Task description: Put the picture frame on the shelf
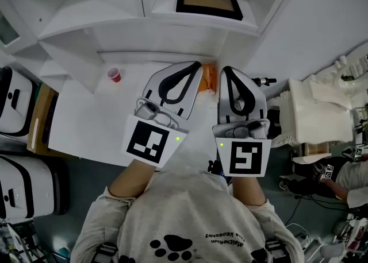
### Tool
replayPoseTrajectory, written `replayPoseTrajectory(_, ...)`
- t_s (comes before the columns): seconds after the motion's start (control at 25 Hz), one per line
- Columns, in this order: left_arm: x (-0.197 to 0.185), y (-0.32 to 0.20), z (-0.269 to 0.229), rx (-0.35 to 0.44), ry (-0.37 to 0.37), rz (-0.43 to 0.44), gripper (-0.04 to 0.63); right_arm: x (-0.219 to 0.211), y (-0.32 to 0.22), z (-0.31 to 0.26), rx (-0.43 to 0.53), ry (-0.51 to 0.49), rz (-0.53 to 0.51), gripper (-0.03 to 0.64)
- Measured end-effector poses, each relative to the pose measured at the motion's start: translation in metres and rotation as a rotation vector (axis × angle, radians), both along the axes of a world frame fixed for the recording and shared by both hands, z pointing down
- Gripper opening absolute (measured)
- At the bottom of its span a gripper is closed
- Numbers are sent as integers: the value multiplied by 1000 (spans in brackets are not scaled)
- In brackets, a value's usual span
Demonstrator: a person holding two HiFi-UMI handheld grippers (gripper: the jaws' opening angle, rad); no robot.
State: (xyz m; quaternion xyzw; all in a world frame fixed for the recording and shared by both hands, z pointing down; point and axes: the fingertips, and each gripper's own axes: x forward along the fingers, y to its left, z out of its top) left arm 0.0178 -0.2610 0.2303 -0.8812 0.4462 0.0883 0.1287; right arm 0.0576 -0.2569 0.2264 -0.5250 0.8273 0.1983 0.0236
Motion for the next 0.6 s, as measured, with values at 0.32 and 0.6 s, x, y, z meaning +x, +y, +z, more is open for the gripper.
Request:
replayPoseTrajectory(0.32,-4,29,40,-57,12,-28,20,0,28,47,-58,2,-36,34)
replayPoseTrajectory(0.6,-2,43,76,-113,7,-46,20,1,43,75,-94,-25,-73,33)
